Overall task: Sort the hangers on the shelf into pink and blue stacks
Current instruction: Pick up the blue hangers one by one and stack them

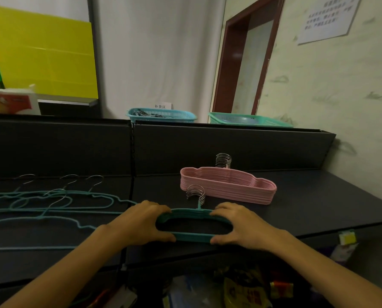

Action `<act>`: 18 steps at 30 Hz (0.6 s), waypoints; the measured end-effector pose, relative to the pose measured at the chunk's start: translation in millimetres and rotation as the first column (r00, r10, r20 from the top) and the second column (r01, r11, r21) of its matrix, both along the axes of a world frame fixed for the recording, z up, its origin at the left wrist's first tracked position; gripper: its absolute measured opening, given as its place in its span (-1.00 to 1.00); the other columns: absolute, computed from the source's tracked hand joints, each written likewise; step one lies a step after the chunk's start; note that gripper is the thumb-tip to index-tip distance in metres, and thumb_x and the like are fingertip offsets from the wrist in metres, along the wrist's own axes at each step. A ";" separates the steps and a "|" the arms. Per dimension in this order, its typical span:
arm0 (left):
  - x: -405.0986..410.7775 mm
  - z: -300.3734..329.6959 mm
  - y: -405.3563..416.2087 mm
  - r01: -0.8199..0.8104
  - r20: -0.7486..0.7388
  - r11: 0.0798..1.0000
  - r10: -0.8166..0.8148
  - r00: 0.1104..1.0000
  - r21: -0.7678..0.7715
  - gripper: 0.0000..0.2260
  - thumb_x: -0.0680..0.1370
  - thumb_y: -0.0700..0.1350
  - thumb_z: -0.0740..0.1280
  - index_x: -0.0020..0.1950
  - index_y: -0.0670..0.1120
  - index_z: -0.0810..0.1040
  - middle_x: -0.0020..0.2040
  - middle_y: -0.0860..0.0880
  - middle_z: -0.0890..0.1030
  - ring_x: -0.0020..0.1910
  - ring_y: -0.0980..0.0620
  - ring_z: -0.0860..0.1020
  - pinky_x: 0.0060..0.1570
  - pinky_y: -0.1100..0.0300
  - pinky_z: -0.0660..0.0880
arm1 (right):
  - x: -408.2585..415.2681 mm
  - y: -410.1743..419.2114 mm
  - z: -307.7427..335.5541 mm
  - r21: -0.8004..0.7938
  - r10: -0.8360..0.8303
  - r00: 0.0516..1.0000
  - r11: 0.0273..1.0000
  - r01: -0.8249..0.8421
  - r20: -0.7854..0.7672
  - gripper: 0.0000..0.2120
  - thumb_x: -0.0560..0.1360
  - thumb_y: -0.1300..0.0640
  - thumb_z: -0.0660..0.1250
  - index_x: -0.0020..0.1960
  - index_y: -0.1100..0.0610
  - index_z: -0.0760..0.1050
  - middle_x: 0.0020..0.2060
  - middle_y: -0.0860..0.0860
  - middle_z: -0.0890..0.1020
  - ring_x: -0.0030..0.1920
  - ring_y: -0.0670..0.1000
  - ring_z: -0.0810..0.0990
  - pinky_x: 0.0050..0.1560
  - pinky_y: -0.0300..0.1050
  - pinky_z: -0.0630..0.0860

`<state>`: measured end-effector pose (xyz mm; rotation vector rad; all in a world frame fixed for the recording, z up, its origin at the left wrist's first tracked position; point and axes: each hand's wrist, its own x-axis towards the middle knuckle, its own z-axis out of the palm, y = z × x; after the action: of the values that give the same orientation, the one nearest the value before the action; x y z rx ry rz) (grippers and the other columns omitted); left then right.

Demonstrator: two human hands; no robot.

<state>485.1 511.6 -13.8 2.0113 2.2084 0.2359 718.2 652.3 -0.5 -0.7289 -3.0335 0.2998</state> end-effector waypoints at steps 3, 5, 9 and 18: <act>-1.3 6.9 3.7 0.015 0.005 0.998 -0.014 1.000 -0.066 -0.36 0.39 0.31 0.36 0.37 0.03 0.39 0.20 0.05 0.48 0.12 0.13 0.45 0.14 0.18 0.47 | 14.7 7.9 6.4 0.050 -0.068 0.992 0.997 0.063 0.107 -0.31 0.37 -0.32 0.39 0.39 -0.01 0.38 0.31 -0.09 0.42 0.25 -0.07 0.39 0.25 -0.07 0.43; -0.9 10.4 7.8 0.019 -0.017 0.995 -0.021 1.000 -0.096 -0.37 0.38 0.32 0.36 0.34 0.01 0.42 0.17 0.05 0.48 0.11 0.12 0.43 0.12 0.19 0.46 | 19.3 11.1 9.2 0.065 -0.102 0.986 0.993 0.094 0.132 -0.30 0.36 -0.32 0.40 0.38 0.01 0.40 0.27 -0.06 0.46 0.21 -0.06 0.43 0.21 -0.06 0.47; -0.3 15.6 13.1 -0.002 -0.046 0.989 -0.005 0.999 -0.150 -0.33 0.35 0.33 0.39 0.34 0.03 0.40 0.24 0.04 0.41 0.19 0.07 0.37 0.16 0.20 0.40 | 19.3 12.2 9.0 0.061 -0.137 0.981 0.990 0.130 0.139 -0.29 0.36 -0.31 0.41 0.39 0.01 0.40 0.25 -0.05 0.48 0.19 -0.07 0.45 0.18 -0.12 0.48; 0.9 18.7 17.6 -0.037 -0.066 0.968 0.022 0.998 -0.248 -0.32 0.34 0.28 0.44 0.38 0.08 0.34 0.25 0.00 0.31 0.21 0.00 0.34 0.23 0.12 0.39 | 7.0 15.8 20.1 -0.015 -0.201 0.953 0.978 0.209 0.226 -0.35 0.29 -0.20 0.53 0.28 0.06 0.50 0.21 -0.02 0.49 0.16 -0.01 0.50 0.17 -0.06 0.53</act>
<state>486.0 529.2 4.8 1.8756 2.1795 -0.0999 725.2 668.1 19.6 -1.1449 -3.1252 0.2914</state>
